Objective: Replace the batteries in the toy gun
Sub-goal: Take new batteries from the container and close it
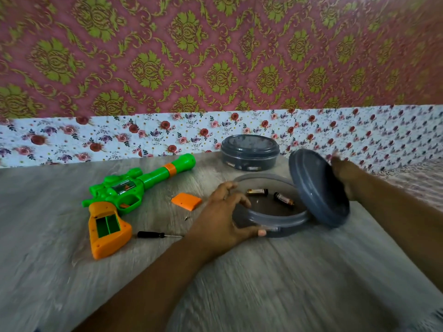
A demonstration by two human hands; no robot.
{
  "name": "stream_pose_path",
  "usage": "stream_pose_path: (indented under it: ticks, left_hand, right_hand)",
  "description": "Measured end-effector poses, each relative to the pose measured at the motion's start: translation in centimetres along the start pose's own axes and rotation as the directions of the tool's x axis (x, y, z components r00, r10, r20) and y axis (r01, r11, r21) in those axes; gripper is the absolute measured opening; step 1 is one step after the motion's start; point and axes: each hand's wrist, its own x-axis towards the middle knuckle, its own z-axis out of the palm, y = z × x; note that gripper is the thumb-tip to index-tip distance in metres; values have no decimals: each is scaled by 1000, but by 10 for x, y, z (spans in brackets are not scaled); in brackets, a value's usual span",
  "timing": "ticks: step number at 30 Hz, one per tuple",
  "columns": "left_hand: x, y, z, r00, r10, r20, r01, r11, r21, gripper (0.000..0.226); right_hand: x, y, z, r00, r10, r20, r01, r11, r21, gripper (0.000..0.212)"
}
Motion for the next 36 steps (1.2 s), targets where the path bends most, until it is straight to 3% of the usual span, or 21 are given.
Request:
stream_pose_path:
  ticks: [7,10,12,14,16,17,19,23,27,33,36]
  left_hand:
    - [-1,2,3,995,91,31,-93,992,86,51]
    - [-1,0,4,995,101,21,-103,990,92,53]
    - [0,-1,5,994,103,27,-105,989,104,62]
    - [1,-2,5,993,113,18,-114,988,107,71]
    - [1,-2,7,993,114,7,-114,988,102,70]
    - [1,-3,7,993,114,0,-114,989,94,69]
    - [0,-3,8,993,114,-26,-112,991,74,68]
    - [1,0,5,993,114,-33,-110,990,91,61]
    - [0,-1,3,987,137,-81,-131,989,73,57]
    - [1,-1,1,989,140,-49,-135,986,93,61]
    - [4,-1,1,990,109,-84,-103,992,70,52]
  right_hand:
    - [-14,7,23,985,-169,28,170,948,-268,29]
    - [-44,-5,19,935,-343,92,352,861,-368,35]
    - [-79,-11,16,867,-422,265,497,765,-409,45]
    - [-110,-10,18,798,-375,472,597,597,-535,55]
    - [-117,-5,21,774,-342,533,632,353,-690,69]
    - [-114,-4,22,766,-351,538,636,294,-714,73]
    - [-97,-5,23,752,-350,559,656,316,-685,67]
    - [-57,-11,25,752,-327,572,655,463,-597,55]
    - [-34,-15,32,754,-315,576,639,553,-534,67]
    - [-36,-24,41,745,-288,602,659,457,-597,53]
    - [-59,-29,35,676,-467,570,732,345,-587,47]
